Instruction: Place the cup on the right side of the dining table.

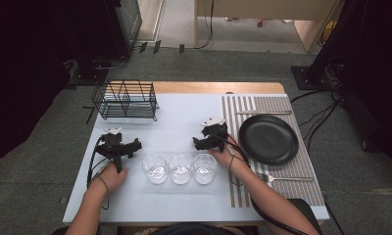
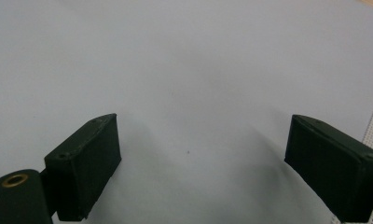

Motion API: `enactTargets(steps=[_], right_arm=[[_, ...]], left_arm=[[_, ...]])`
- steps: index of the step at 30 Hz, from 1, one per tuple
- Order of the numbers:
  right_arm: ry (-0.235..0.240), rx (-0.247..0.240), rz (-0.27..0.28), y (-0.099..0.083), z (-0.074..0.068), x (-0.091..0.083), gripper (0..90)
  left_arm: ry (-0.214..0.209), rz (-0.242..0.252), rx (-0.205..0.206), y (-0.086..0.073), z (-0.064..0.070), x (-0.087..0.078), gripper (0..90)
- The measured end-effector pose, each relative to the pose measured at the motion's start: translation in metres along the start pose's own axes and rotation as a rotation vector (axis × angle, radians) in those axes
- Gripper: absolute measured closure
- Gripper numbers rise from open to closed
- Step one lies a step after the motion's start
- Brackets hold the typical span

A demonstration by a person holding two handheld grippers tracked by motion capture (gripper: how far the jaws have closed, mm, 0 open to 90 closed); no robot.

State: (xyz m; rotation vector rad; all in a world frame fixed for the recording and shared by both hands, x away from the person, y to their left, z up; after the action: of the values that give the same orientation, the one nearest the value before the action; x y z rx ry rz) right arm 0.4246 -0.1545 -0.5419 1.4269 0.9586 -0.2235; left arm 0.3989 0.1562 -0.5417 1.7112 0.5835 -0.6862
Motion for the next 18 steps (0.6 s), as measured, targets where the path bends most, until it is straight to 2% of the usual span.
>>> enactTargets(steps=[3, 5, 7, 11, 18], right_arm=[[-0.007, -0.008, 0.004, -0.0002, -0.0007, -0.0004, 10.4], [0.017, -0.013, 0.005, -0.0003, -0.0015, -0.0012, 16.0], [0.021, -0.015, 0.005, -0.0004, -0.0019, -0.0013, 16.3], [0.038, 0.005, -0.007, -0.0001, -0.0005, -0.0003, 16.1], [0.039, 0.027, -0.022, 0.0001, 0.0011, 0.0007, 14.0]], left_arm=[[0.0, 0.0, 0.0, 0.0, 0.0, 0.0, 0.0], [-0.001, -0.001, 0.0, 0.0, 0.0, 0.0, 0.0], [-0.001, -0.001, 0.001, -0.0001, -0.0001, -0.0001, 0.0], [-0.001, 0.0, -0.001, 0.0, 0.0, 0.0, 0.0], [-0.001, -0.001, 0.0, 0.0001, 0.0, 0.0, 0.0]])
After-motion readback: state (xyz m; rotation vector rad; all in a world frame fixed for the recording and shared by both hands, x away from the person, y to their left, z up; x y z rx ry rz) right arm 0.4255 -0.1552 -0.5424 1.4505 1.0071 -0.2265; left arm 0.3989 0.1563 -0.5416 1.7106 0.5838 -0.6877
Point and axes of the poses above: each handheld gripper's, and its own axes: x roughly forward along the jaws, y roughly out of its top, z roughly to its right, the point moved 6 cm from there along x, roughly forward along the jaws, and after that the axes turned 15 degrees about x, right-handed, at the moved point
